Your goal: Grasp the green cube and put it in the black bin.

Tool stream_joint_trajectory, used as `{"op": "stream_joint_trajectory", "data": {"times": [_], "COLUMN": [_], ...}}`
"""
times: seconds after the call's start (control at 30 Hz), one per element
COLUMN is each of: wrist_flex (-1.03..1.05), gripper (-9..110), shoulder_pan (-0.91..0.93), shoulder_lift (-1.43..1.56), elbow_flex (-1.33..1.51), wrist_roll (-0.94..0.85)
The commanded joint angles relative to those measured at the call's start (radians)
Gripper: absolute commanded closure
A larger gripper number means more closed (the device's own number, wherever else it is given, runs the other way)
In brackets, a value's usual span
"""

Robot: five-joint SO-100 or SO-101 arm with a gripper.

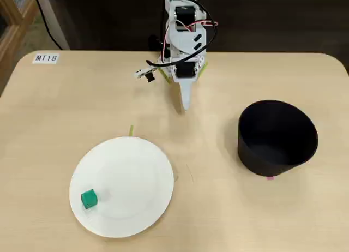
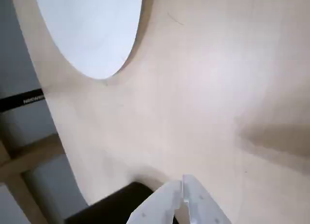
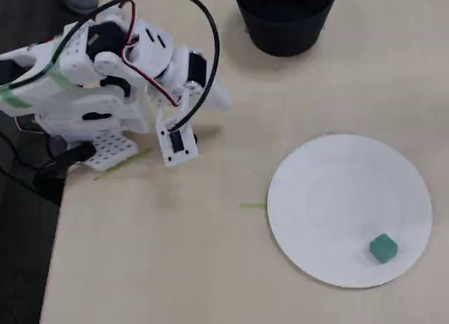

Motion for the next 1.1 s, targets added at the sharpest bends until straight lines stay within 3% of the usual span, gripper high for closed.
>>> {"op": "stream_joint_trajectory", "data": {"times": [0.0, 0.23, 0.33, 0.53, 0.87, 1.07], "wrist_flex": [-0.014, 0.032, 0.028, 0.193, 0.293, 0.647], "gripper": [102, 102, 102, 102, 102, 102], "shoulder_pan": [0.002, -0.026, -0.029, -0.083, -0.13, -0.129], "shoulder_lift": [0.002, -0.017, -0.184, -0.857, -1.468, -2.109], "elbow_flex": [-0.003, -0.156, -0.325, -0.96, -1.667, -2.605], "wrist_roll": [0.009, 0.069, 0.074, 0.034, 0.087, 0.058]}}
